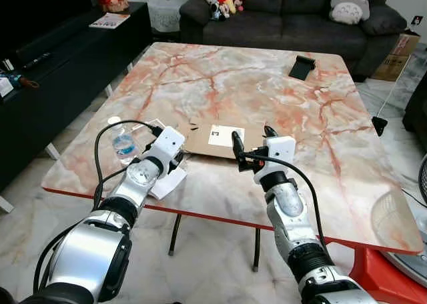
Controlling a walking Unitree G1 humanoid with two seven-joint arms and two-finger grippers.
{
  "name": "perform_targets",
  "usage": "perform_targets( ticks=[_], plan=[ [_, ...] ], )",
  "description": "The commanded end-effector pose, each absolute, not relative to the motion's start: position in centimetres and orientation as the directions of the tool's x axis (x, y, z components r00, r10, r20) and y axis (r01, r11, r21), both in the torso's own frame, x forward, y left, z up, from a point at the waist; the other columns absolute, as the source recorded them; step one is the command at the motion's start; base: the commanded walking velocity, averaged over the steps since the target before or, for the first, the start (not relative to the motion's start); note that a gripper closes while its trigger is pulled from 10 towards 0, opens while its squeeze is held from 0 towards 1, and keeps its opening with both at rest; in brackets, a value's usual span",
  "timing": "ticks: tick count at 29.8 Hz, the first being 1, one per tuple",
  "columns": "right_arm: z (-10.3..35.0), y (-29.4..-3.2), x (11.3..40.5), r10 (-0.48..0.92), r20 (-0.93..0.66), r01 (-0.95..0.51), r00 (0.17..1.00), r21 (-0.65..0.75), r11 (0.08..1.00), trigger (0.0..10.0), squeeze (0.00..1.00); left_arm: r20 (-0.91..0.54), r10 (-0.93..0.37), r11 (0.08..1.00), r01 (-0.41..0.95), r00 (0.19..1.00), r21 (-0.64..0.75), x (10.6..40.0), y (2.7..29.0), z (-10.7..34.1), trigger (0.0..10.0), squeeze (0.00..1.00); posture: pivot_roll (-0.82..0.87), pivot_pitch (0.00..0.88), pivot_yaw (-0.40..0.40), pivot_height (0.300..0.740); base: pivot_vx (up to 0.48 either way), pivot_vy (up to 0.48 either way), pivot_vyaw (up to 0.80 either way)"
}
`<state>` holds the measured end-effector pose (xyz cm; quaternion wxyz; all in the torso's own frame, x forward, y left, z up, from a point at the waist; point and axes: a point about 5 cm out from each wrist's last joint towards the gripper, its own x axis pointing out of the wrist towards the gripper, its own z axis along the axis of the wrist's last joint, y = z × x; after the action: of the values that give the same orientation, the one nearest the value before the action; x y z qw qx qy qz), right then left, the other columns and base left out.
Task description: Picking trash to rubbish bin
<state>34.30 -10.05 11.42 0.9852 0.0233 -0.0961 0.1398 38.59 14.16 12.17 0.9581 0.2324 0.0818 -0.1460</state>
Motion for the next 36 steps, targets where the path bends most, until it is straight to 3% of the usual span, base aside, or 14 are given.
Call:
perform_targets(
  ticks=[1, 7, 8, 9, 11, 12, 36],
  plan=[
    [11.75, -9.95, 34.3, 0.285, 0.204, -0.292, 0.937, 0.003, 0.956, 10.0, 0.0, -0.233, -0.232, 0.87, 0.308, 0.944, 0.384, 38.76, 14.28, 12.38, 10.0, 0.0, -0.08, 0.084, -0.017, 0.74, 0.0, 0.0, 0.0],
    [11.9, -9.75, 34.33, 0.293, 0.206, -0.299, 0.934, -0.005, 0.954, 10.0, 0.0, -0.252, -0.224, 0.885, 0.305, 0.941, 0.352, 38.61, 14.4, 11.94, 10.0, 0.0, -0.08, 0.082, -0.019, 0.74, 0.0, 0.0, 0.0],
    [11.92, -9.73, 34.33, 0.294, 0.207, -0.299, 0.933, -0.005, 0.954, 10.0, 0.0, -0.256, -0.225, 0.884, 0.308, 0.94, 0.352, 38.59, 14.39, 11.89, 8.1, 0.0, -0.08, 0.082, -0.019, 0.74, 0.0, 0.0, 0.0],
    [11.95, -9.71, 34.34, 0.294, 0.207, -0.3, 0.933, -0.005, 0.954, 10.0, 0.0, -0.259, -0.227, 0.884, 0.31, 0.939, 0.351, 38.58, 14.37, 11.85, 4.6, 0.0, -0.08, 0.082, -0.019, 0.74, 0.0, 0.0, 0.0],
    [11.96, -9.72, 34.34, 0.295, 0.208, -0.3, 0.933, -0.005, 0.954, 10.0, 0.0, -0.259, -0.232, 0.886, 0.314, 0.938, 0.341, 38.56, 14.27, 11.83, 1.8, 0.0, -0.08, 0.082, -0.019, 0.74, 0.0, 0.0, 0.0],
    [11.99, -9.7, 34.36, 0.296, 0.206, -0.301, 0.933, -0.006, 0.954, 10.0, 0.0, -0.26, -0.237, 0.886, 0.318, 0.936, 0.337, 38.57, 14.16, 11.84, 0.0, 0.0, -0.08, 0.08, -0.018, 0.74, 0.0, 0.0, 0.0],
    [12.21, -9.25, 34.63, 0.296, 0.202, -0.302, 0.934, 0.001, 0.953, 10.0, 0.0, -0.259, -0.23, 0.87, 0.318, 0.938, 0.377, 38.45, 13.45, 11.59, 0.0, 0.0, -0.06, 0.062, -0.004, 0.74, 0.0, 0.0, 0.0]
  ],
)
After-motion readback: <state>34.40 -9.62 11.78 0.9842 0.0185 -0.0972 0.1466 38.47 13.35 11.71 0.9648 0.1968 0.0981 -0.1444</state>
